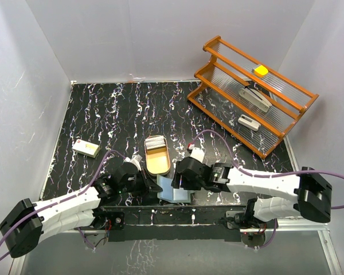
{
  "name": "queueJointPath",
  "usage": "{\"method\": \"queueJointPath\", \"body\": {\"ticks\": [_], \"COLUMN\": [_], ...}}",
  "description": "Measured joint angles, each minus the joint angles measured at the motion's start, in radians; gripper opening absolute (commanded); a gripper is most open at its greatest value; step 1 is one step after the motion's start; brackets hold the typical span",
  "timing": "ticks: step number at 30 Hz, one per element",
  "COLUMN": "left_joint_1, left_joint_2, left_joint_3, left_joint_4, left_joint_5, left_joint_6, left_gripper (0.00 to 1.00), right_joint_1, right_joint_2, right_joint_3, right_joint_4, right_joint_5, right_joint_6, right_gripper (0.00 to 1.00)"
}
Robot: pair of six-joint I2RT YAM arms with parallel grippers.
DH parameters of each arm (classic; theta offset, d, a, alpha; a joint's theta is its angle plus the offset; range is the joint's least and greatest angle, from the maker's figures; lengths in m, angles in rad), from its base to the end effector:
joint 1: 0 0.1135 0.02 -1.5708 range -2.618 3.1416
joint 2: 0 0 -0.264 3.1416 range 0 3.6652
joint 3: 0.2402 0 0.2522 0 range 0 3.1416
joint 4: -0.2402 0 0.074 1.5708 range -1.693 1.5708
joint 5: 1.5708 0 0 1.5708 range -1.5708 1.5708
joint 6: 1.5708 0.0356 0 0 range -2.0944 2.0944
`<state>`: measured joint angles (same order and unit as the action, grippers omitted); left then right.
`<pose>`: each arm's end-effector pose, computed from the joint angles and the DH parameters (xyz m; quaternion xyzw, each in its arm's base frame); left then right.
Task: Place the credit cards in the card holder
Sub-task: Open the card holder at the center of the board.
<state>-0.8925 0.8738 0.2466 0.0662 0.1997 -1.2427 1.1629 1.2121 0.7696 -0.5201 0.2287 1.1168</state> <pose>0.1051 -0.1417 0.1628 -0.1042 0.8659 -0.4637 0.1557 0.1012 0.2139 0.2208 0.0123 0.9484 0.2248 0.2232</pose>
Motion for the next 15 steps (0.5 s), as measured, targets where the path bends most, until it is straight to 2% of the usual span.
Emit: {"method": "queueJointPath", "body": {"ticks": [3, 10, 15], "left_joint_1": [0.0, 0.0, 0.0], "left_joint_2": [-0.005, -0.079, -0.119], "left_joint_3": [0.0, -0.008, -0.018], "left_joint_4": [0.0, -0.066, -0.14], "left_joint_5": [-0.036, -0.107, -0.119], "left_joint_6": [-0.027, -0.072, -0.09], "left_gripper": [0.01, 0.31, 0.41], "right_joint_1": [0.0, 0.0, 0.0], "right_joint_2": [0.051, 0.162, 0.246], "right_joint_3": [0.0, 0.021, 0.05], "right_joint_4": [0.005, 0.035, 0.081], "right_joint_5": [0.0, 0.0, -0.023], "right_joint_6": [0.005, -0.006, -0.021], "right_gripper": [0.55, 0.51, 0.5]}}
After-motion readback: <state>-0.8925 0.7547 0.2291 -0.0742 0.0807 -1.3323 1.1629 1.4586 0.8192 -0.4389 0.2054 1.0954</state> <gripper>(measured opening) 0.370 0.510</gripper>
